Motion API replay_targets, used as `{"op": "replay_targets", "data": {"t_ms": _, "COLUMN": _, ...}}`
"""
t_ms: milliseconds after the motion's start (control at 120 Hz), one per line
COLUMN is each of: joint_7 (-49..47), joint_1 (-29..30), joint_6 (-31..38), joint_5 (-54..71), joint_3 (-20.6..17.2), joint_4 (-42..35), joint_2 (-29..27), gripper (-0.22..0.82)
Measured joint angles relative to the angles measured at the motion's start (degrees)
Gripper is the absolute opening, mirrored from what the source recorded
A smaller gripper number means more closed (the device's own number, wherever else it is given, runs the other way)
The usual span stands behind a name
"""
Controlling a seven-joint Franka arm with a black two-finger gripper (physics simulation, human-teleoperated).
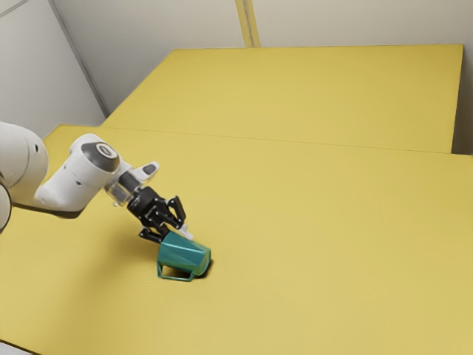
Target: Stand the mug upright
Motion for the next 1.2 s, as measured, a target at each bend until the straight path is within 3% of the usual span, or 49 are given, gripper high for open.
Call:
{"op": "replay_targets", "data": {"t_ms": 142, "joint_7": -0.31, "joint_1": 0.02, "joint_6": 0.56, "joint_5": 0.17, "joint_3": -2.04, "joint_4": 1.57, "joint_2": -0.29, "gripper": -0.10}}
{"op": "replay_targets", "data": {"t_ms": 358, "joint_7": -1.65, "joint_1": -0.52, "joint_6": 1.57, "joint_5": 1.73, "joint_3": -4.27, "joint_4": 2.32, "joint_2": -2.86, "gripper": -0.12}}
{"op": "replay_targets", "data": {"t_ms": 567, "joint_7": -4.82, "joint_1": -4.35, "joint_6": 6.16, "joint_5": 15.45, "joint_3": -6.92, "joint_4": 4.01, "joint_2": -9.14, "gripper": -0.16}}
{"op": "replay_targets", "data": {"t_ms": 850, "joint_7": -8.19, "joint_1": -7.16, "joint_6": 15.15, "joint_5": 34.42, "joint_3": -7.34, "joint_4": 8.08, "joint_2": -8.14, "gripper": -0.18}}
{"op": "replay_targets", "data": {"t_ms": 1200, "joint_7": -11.70, "joint_1": -8.52, "joint_6": 20.45, "joint_5": 45.50, "joint_3": -8.46, "joint_4": 6.25, "joint_2": -7.53, "gripper": -0.18}}
